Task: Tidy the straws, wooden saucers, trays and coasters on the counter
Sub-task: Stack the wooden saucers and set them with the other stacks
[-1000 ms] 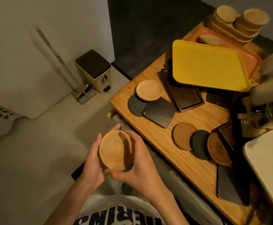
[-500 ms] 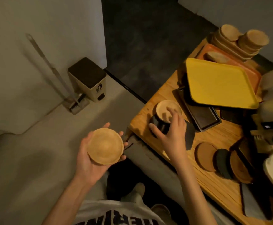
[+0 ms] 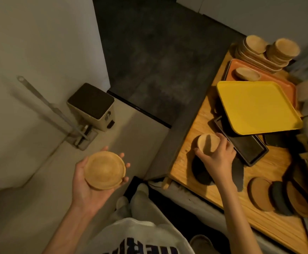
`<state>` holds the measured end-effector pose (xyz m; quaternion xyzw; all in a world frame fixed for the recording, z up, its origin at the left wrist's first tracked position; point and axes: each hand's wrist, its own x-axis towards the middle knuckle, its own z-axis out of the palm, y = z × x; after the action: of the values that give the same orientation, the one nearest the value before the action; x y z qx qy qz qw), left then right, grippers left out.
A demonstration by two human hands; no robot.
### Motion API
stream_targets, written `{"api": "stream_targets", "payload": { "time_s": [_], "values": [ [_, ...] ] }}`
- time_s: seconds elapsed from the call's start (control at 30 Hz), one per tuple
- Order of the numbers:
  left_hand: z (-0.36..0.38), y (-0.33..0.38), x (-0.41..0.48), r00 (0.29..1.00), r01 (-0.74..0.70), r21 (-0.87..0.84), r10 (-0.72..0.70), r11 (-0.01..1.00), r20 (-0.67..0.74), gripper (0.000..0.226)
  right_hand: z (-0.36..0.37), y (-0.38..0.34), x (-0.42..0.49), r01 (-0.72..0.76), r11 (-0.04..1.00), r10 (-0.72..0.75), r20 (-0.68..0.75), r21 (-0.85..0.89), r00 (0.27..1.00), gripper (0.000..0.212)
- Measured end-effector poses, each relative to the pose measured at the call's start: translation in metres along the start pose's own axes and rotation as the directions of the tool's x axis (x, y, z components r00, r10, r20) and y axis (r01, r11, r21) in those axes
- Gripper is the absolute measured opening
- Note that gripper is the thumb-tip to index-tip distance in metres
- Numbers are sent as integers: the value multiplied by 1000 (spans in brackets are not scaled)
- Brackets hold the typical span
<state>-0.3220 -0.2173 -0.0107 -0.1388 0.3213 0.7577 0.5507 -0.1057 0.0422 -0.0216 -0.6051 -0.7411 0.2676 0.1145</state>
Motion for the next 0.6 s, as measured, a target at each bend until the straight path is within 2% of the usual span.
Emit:
{"api": "stream_targets", "payload": {
  "time_s": [0.13,0.27,0.37,0.43,0.6],
  "values": [
    [20,4,23,998,60,33,-60,998,8,69,-6,-20,-5,38,993,-37,-7,114,999,85],
    [49,11,50,993,102,56,-104,993,50,73,0,-66,-15,164,964,-180,61,212,982,84],
    [71,12,66,993,112,108,-115,988,26,69,6,-108,-22,264,914,-322,157,307,934,81],
    [84,15,78,992,119,154,-111,981,-61,61,14,-132,-21,323,878,-413,218,352,884,82],
    [100,18,99,985,112,174,-86,978,-152,56,36,-166,-17,409,823,-534,289,394,795,84]
  ]
}}
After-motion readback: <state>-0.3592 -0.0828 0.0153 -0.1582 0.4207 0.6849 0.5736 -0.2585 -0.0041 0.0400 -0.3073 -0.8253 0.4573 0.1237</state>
